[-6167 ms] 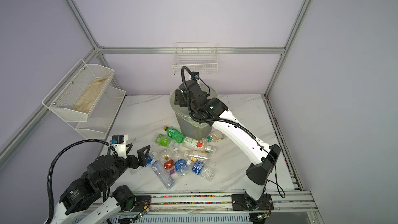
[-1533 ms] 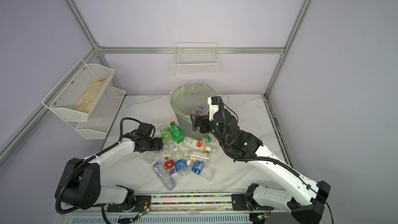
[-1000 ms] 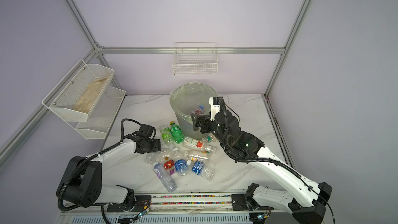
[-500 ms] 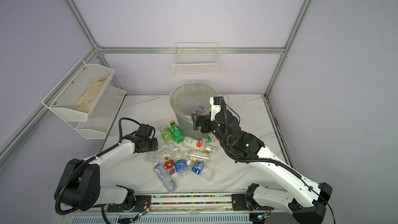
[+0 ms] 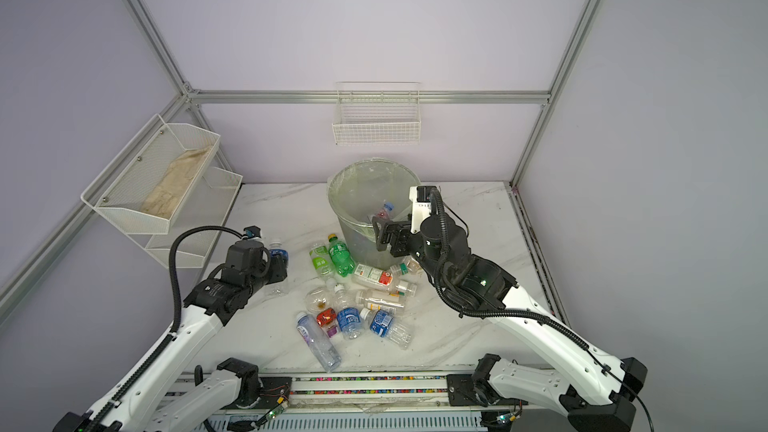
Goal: Throw the plastic bottles in the bin
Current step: 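Raise the blue-label bottle with the left gripper and carry it over the bin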
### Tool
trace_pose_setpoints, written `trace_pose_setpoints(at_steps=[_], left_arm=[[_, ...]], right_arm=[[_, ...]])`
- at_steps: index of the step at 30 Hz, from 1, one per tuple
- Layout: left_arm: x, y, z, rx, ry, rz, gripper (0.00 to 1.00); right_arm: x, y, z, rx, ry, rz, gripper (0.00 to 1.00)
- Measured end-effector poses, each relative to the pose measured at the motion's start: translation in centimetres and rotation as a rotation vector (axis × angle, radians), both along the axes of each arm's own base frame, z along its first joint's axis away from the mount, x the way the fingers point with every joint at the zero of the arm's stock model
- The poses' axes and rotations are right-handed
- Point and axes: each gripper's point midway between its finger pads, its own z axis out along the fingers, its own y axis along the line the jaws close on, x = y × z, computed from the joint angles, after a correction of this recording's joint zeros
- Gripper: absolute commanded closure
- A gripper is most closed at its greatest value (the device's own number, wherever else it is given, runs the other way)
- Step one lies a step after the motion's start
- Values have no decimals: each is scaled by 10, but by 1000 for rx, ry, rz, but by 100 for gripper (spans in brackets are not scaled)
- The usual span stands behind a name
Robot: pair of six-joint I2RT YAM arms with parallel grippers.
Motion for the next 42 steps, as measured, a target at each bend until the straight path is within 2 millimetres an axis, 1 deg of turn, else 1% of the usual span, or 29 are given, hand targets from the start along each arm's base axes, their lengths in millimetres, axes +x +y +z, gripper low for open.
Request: trace_pose_setpoints(at_steps=[7, 13, 21, 28, 31, 33, 37, 42], left_arm=[[0, -12, 88, -67, -231, -82, 80], [-5, -30, 152, -155, -417, -182, 81], [-11, -48, 225, -233, -629, -291, 83], [-8, -63, 284, -293, -788, -373, 84], [-2, -70, 298, -323, -827, -400, 84], [1, -76, 304, -349, -844, -421, 85], [8, -89, 311, -387, -866, -460, 85], [14, -107, 319, -412, -879, -506, 85]], right_arm=[[-2, -4, -2, 12, 8, -10, 2], [-6, -9, -12, 21, 32, -18, 2], [-9, -13, -20, 28, 56, -26, 2], [-11, -16, -24, 33, 73, -34, 2], [-12, -17, -23, 38, 74, -35, 2], [-13, -19, -20, 44, 69, -35, 2], [-15, -22, -16, 55, 59, -34, 2], [-16, -22, -15, 57, 58, -35, 2]])
